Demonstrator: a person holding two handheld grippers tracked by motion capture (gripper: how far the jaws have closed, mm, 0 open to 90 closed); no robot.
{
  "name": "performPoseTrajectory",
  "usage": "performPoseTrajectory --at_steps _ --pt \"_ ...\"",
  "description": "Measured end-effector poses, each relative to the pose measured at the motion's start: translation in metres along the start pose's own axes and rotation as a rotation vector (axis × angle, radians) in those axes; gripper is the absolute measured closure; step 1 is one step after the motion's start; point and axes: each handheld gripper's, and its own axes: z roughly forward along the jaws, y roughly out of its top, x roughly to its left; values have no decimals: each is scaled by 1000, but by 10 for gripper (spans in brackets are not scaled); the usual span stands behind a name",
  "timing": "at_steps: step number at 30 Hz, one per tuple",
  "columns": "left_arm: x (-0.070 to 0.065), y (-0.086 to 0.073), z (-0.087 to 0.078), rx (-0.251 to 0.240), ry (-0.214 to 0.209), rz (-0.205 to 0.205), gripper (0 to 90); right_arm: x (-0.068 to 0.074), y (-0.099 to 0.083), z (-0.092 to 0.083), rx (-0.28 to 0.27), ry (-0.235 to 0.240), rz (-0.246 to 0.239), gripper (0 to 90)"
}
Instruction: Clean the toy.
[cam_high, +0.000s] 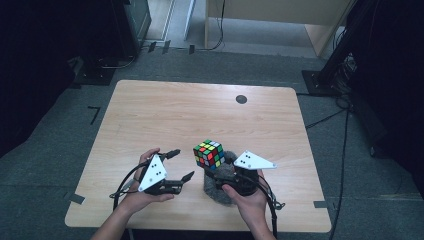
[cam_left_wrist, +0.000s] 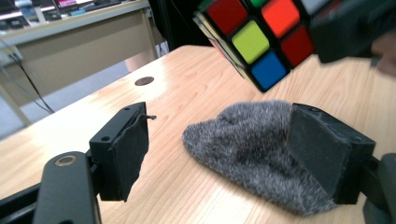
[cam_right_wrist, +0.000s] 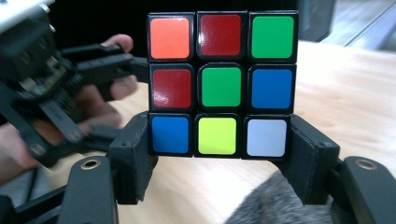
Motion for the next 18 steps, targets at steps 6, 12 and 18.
performPoseTrajectory --at_steps 6,12,18 --pt "-13 -1 3 15 49 127 192 7 2 4 53 56 15 340" --pt "-18 1 2 2 78 176 187 11 2 8 90 83 34 340" --pt "-18 3 -1 -33 35 154 202 12 0 14 132 91 58 340"
